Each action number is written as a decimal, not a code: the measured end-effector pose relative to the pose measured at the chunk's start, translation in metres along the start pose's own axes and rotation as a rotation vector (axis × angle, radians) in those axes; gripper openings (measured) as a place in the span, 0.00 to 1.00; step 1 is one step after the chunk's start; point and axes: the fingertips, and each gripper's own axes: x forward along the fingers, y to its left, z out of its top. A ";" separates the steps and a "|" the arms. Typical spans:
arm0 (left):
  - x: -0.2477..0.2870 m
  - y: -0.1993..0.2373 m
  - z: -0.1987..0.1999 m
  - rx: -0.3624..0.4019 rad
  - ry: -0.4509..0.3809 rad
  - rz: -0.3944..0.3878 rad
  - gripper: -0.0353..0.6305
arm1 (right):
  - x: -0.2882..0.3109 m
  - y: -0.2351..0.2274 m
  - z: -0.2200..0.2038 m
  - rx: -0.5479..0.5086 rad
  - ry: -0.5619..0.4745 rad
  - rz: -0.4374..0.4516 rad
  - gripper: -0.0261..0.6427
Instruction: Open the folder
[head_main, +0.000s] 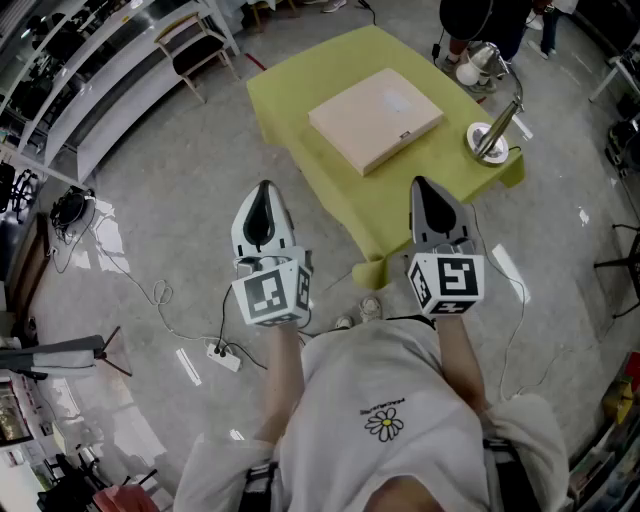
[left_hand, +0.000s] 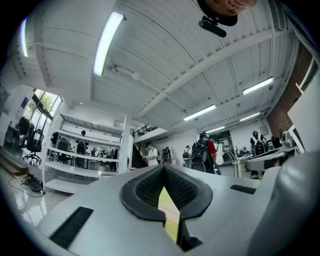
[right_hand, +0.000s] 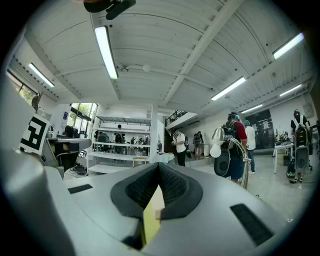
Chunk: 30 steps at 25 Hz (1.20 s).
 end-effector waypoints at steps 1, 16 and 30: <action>0.001 -0.001 -0.002 0.000 0.003 -0.001 0.07 | 0.001 0.000 -0.001 0.000 0.001 0.001 0.06; 0.013 0.004 -0.024 0.010 0.038 0.047 0.07 | 0.026 -0.005 -0.012 0.099 -0.012 0.089 0.06; 0.133 0.079 -0.068 -0.049 0.046 -0.018 0.07 | 0.159 0.017 -0.023 0.141 0.020 0.100 0.06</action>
